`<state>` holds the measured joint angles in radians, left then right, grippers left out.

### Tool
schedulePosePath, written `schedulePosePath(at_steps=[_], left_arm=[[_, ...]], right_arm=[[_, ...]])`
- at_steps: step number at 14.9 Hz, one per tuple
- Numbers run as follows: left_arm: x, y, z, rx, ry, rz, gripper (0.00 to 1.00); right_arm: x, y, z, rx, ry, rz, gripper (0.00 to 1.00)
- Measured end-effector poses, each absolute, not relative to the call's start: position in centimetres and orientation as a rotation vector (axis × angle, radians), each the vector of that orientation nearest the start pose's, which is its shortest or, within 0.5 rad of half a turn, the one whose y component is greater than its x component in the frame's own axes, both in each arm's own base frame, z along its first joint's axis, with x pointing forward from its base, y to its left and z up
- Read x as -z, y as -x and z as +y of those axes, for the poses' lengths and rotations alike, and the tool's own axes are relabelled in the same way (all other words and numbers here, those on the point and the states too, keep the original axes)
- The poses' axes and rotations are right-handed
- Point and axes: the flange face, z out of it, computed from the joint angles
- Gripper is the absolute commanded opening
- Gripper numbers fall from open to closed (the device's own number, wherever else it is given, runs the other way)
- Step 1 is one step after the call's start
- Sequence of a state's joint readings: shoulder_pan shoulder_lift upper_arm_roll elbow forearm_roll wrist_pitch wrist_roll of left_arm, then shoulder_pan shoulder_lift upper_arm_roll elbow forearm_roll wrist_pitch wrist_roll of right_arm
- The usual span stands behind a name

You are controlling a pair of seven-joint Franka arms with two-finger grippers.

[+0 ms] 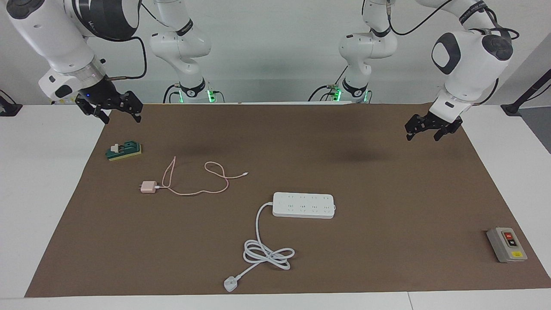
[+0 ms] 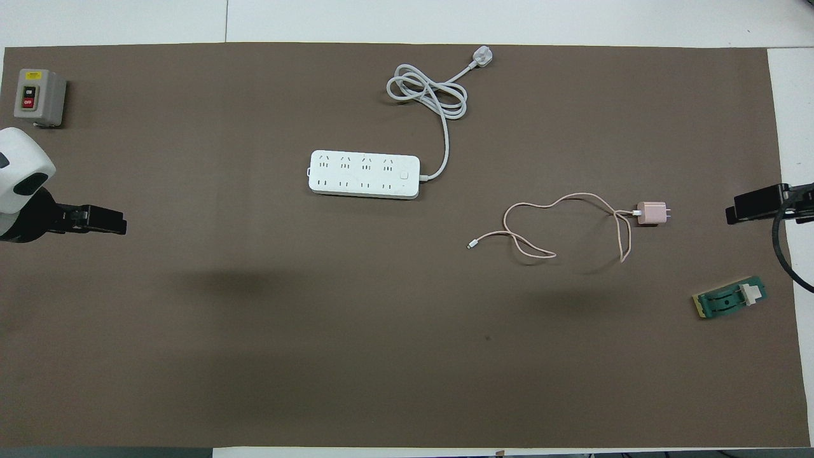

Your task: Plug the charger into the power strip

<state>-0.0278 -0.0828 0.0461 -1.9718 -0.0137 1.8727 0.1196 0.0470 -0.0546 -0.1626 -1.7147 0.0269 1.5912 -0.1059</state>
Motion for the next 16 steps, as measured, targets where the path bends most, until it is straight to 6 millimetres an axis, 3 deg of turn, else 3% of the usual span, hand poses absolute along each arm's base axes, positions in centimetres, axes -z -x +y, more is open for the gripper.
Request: schedulePosePath(at_steps=[7, 16], left_arm=[[-51.8, -53.5, 0.7, 0.019, 3.154, 0.161, 1.00], [-51.9, -53.5, 1.3, 0.021, 3.155, 0.146, 1.00]], right_arm=[[-58.8, -53.2, -6.0, -0.103, 3.097, 0.015, 1.00], [-58.6, -53.1, -6.0, -0.124, 3.094, 0.015, 1.00]])
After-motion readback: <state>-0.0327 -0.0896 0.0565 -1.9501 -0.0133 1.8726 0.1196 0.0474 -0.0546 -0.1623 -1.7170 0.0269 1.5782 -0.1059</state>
